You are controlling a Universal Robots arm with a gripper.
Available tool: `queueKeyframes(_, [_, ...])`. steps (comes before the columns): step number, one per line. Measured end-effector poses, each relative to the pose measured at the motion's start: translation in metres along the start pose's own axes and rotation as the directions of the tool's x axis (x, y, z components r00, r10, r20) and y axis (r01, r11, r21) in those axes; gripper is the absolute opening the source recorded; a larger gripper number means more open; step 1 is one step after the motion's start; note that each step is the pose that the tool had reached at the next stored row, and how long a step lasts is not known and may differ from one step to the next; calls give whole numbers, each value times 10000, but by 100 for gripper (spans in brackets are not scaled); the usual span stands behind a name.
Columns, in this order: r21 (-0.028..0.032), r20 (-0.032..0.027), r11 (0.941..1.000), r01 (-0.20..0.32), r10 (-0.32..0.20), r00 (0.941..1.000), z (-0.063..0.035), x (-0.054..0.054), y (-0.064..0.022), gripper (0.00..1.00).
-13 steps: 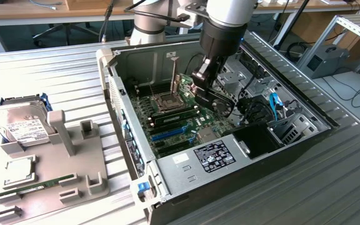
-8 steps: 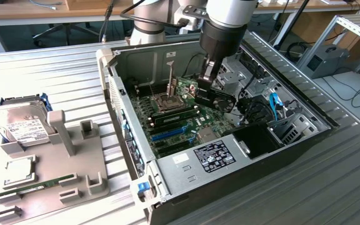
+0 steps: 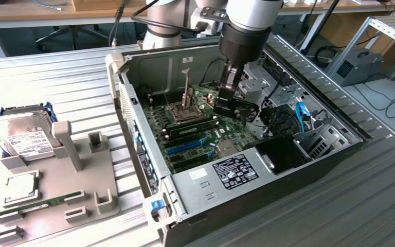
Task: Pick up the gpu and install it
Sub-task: 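Insert the gpu into the slot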
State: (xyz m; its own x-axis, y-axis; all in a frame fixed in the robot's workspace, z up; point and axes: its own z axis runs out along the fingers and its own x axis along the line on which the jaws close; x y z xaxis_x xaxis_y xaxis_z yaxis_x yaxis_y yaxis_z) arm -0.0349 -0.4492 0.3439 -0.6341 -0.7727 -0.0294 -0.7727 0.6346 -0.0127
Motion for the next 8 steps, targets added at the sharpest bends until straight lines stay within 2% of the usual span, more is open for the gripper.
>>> queueKeyframes(8, [-17, 8, 9983, 575, -575, 9983, 2, 0, 0, 26])
